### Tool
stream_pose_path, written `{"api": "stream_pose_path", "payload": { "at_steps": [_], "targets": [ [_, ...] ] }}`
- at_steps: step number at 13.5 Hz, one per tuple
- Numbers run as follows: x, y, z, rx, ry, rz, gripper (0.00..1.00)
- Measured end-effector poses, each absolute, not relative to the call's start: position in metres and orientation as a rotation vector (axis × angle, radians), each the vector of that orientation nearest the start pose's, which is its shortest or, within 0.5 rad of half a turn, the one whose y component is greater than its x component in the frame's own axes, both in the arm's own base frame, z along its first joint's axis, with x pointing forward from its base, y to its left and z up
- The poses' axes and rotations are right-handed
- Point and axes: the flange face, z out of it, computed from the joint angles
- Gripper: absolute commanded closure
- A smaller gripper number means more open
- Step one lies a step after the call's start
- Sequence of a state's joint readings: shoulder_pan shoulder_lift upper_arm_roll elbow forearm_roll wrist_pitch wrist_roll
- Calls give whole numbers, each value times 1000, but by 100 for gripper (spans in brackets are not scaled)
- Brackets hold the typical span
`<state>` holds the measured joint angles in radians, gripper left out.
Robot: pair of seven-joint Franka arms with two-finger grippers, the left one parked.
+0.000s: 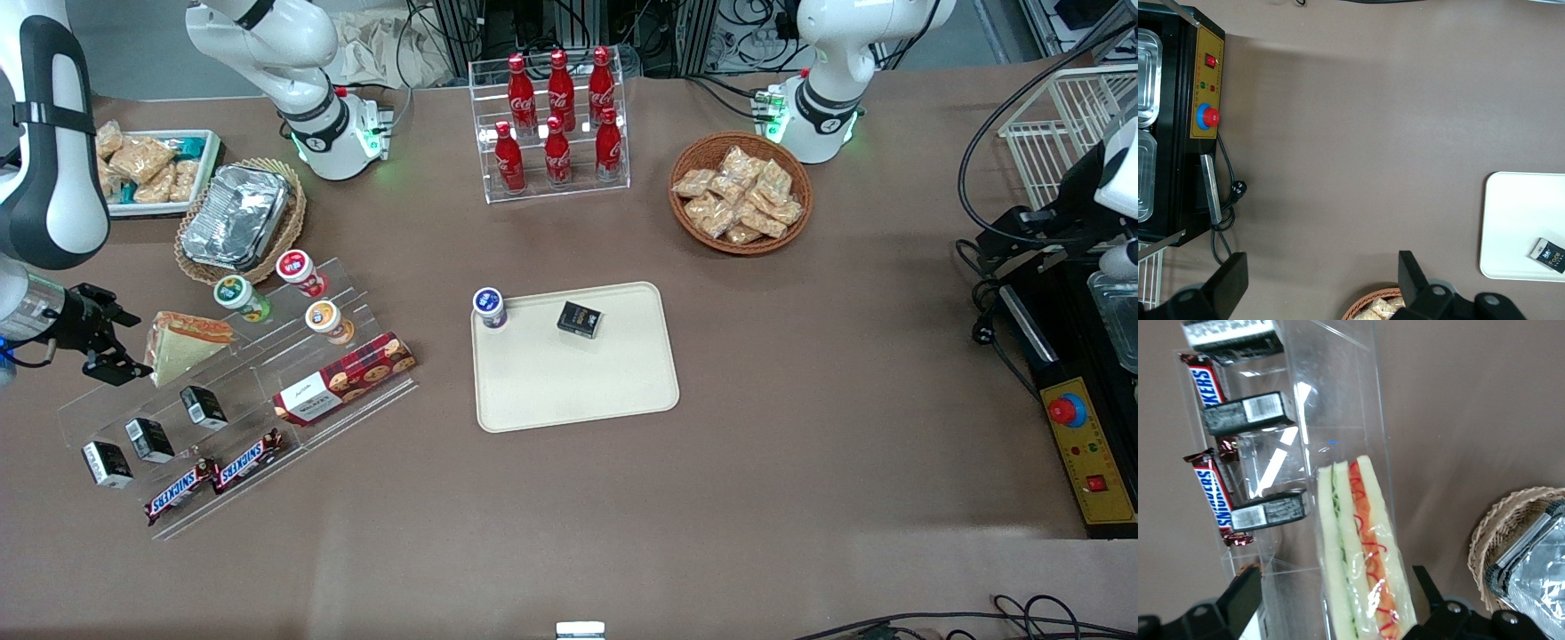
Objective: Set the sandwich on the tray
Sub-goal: 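Lower the open right gripper around the wrapped sandwich, then close the right gripper on the sandwich and lift it from the rack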
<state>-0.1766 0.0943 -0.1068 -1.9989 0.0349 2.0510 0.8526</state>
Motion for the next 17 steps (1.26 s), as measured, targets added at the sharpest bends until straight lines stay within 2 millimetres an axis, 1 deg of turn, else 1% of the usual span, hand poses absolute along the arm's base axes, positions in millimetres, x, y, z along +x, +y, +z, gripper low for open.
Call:
{"api": "stream_pose_path", "payload": {
  "at_steps": [4,8,11,12,14,16,17],
  "targets": [
    [540,-158,397,-2596,1758,80,1],
    [534,-156,378,-2580,1778,63,1],
    [529,-154,364,-2580,1778,57,3],
    [527,-153,361,-2581,1778,59,10],
    [526,-152,359,-2582,1776,58,39],
    [527,-151,358,-2582,1775,53,54],
    [527,-151,359,-2582,1773,49,66]
  ]
}}
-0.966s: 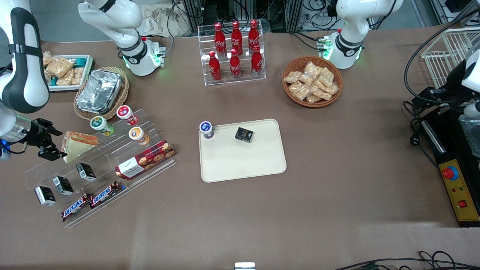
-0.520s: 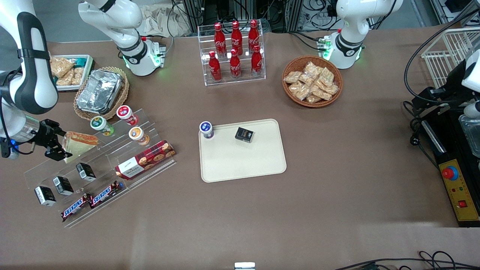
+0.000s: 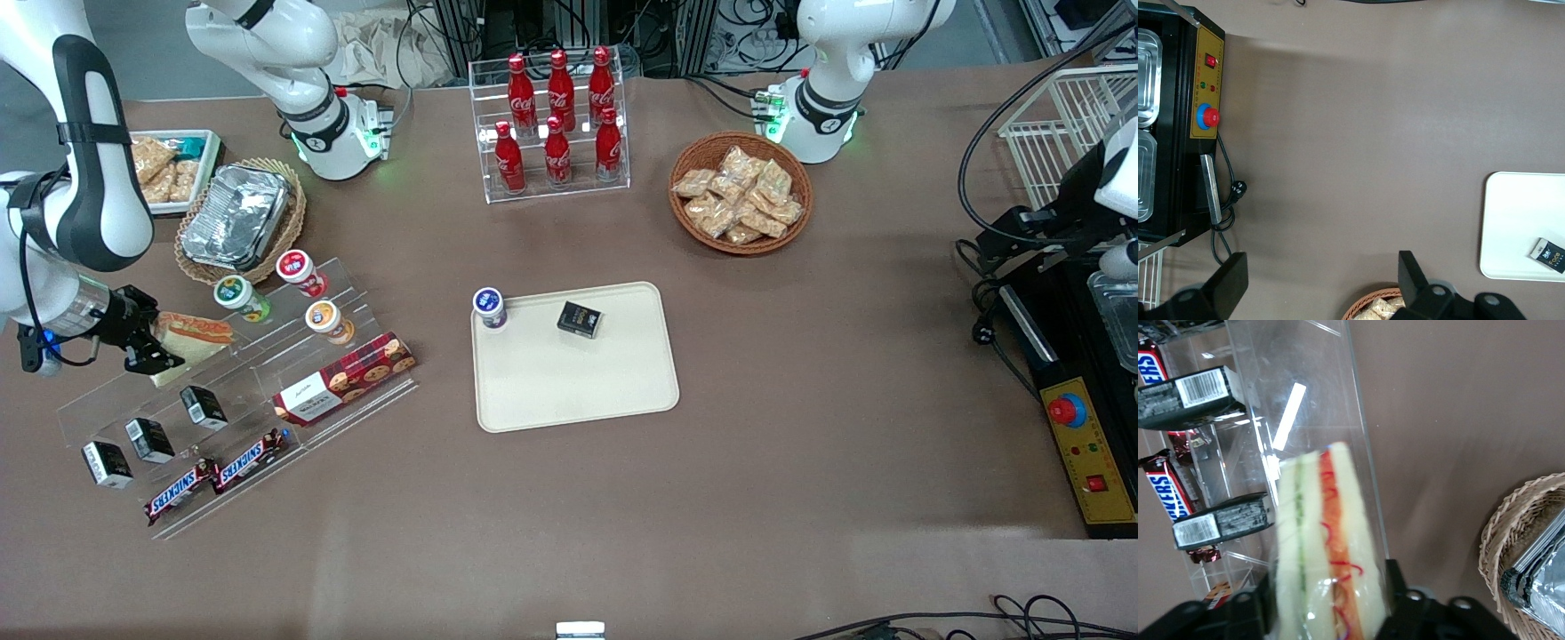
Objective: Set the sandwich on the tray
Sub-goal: 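Close the right gripper on the sandwich and lift it from the rack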
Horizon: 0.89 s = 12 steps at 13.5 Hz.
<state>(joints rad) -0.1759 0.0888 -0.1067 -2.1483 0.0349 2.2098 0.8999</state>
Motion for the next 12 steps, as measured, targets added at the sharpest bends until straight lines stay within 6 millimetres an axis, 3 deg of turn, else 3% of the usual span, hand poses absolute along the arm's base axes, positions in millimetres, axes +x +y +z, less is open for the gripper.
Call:
{"api": "stream_pose_path", "payload": {
  "at_steps": [1,4,6,12],
  "targets": [
    [527,-151,360,-2584,1768,44,76],
    [528,-151,366,-2601,1730,16,77],
    [532,-152,379,-2625,1675,-35,84],
    [542,-155,459,-2722,1435,-207,84]
  ]
}}
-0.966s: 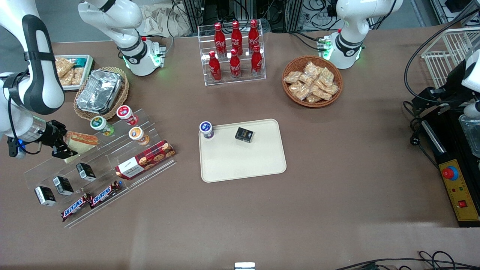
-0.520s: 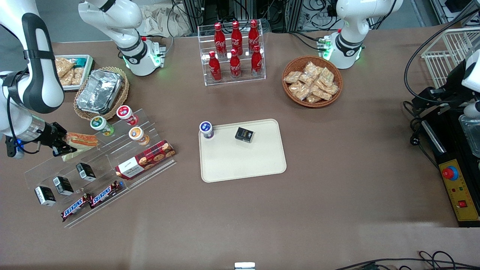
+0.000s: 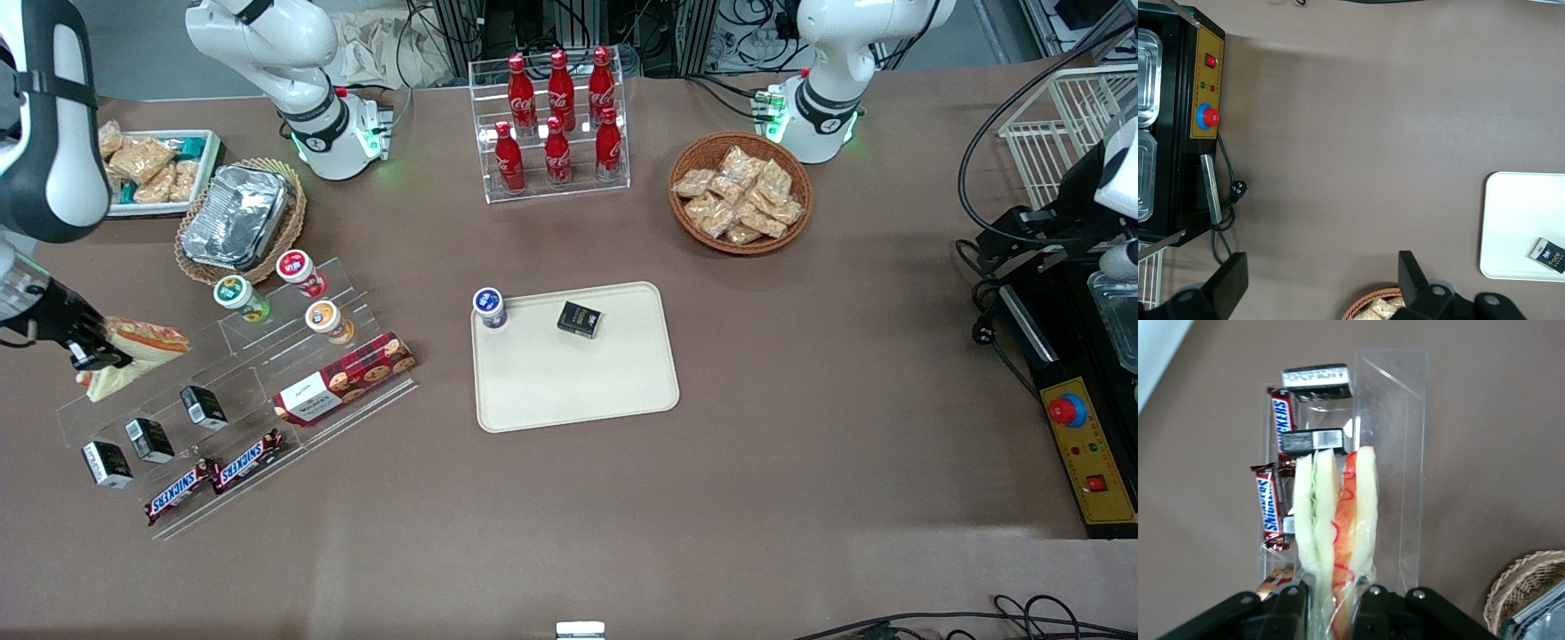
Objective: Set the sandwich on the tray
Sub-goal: 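Close the right gripper on the sandwich and lift it from the rack, then carry the held sandwich over to the cream tray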
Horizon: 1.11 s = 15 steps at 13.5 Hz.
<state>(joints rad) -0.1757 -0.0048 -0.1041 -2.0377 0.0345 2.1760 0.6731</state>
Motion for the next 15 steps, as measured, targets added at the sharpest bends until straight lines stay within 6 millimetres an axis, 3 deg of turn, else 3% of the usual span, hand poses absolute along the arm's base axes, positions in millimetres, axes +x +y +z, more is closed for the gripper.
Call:
{"api": "stream_pose_path", "payload": {
  "at_steps": [3,7,11,14,15],
  "targets": [
    [547,-135,494,-2791,1315,-154,84],
    [560,-71,527,-2872,1130,-114,85],
    [569,25,555,-2943,863,-160,85],
    [565,94,558,-3007,569,-173,86],
    [565,114,557,-3030,411,-193,92]
  ]
}}
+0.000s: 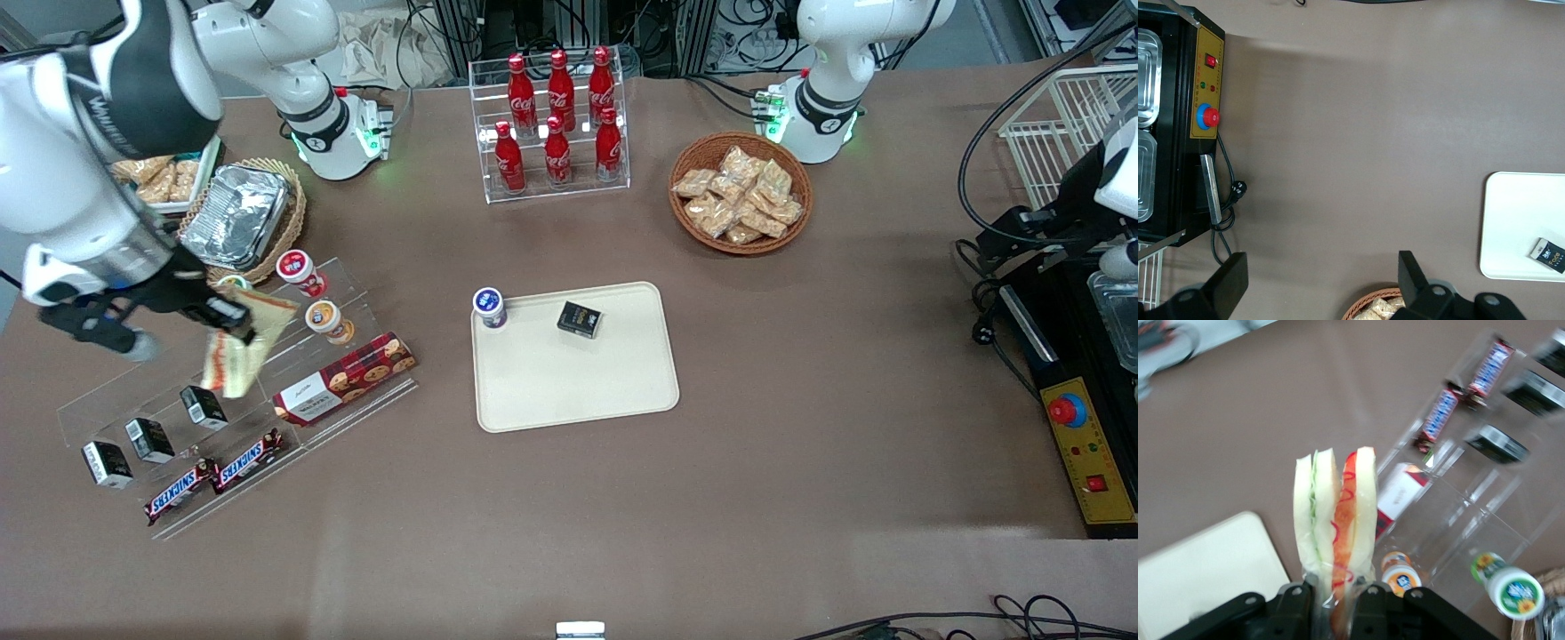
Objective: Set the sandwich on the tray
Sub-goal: 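Carry the held sandwich over to the cream tray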
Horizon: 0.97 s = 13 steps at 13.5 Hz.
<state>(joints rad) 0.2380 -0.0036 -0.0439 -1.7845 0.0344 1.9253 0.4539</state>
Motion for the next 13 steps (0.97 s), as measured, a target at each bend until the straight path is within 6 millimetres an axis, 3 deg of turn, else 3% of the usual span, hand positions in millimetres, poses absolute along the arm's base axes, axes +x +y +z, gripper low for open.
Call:
{"api": "stream_pose_path", "payload": {
  "at_steps": [3,5,9,13],
  "targets": [
    [566,189,545,-3035,-100,-307,95],
    [556,244,523,-3024,-377,-278,94],
    [562,308,453,-2924,-992,-230,94],
    [579,365,376,-2740,-1471,-268,94]
  ]
}}
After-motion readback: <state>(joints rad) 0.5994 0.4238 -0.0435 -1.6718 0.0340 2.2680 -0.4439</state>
